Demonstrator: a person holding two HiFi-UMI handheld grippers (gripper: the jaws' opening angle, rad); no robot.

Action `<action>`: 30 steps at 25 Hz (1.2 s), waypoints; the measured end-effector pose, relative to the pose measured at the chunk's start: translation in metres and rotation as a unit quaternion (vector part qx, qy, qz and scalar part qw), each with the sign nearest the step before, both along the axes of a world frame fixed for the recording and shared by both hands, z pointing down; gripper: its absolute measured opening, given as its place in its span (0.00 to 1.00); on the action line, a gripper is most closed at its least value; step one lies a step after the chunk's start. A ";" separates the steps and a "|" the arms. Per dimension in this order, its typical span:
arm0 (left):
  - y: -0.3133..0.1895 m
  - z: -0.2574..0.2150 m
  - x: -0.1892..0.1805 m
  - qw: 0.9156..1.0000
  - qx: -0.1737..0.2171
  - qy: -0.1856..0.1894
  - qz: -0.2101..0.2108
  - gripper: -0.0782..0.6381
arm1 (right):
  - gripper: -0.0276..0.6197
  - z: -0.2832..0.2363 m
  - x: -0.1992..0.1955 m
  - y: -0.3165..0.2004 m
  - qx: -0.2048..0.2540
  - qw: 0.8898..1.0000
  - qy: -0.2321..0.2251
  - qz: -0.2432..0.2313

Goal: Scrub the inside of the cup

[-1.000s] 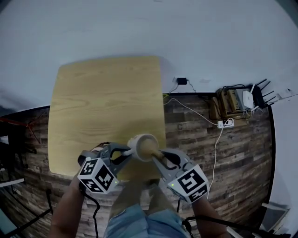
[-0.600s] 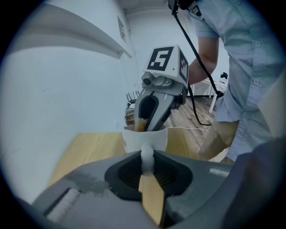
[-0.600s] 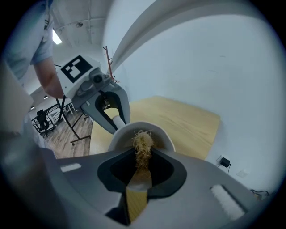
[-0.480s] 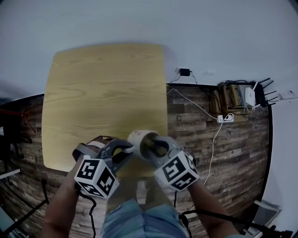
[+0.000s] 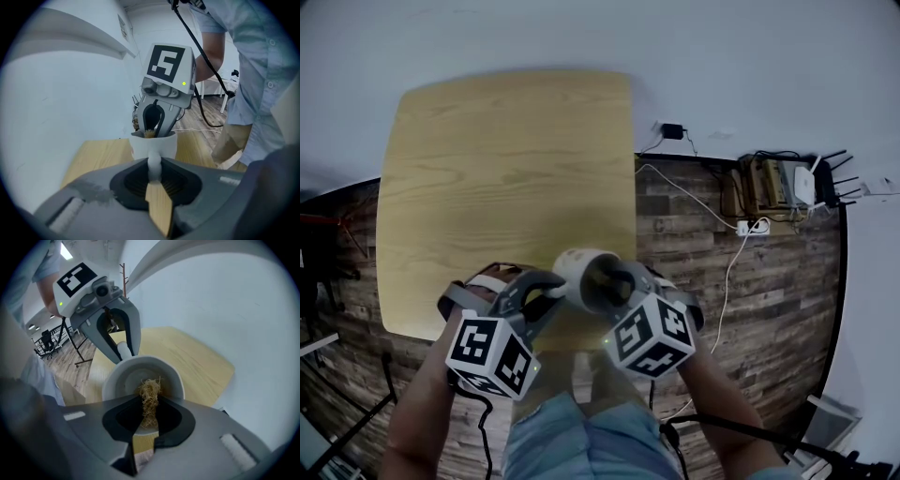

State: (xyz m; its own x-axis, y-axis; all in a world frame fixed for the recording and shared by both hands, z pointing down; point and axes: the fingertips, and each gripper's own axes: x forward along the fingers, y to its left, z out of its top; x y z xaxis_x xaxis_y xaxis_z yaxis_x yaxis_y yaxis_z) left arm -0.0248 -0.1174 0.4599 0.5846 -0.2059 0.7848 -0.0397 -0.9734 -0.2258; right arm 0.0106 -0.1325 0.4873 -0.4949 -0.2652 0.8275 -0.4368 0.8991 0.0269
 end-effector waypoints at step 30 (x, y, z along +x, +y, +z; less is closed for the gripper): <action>-0.002 0.001 0.000 1.000 0.017 -0.018 0.007 0.20 | 0.13 -0.037 0.001 -0.020 -0.099 0.972 -0.166 0.135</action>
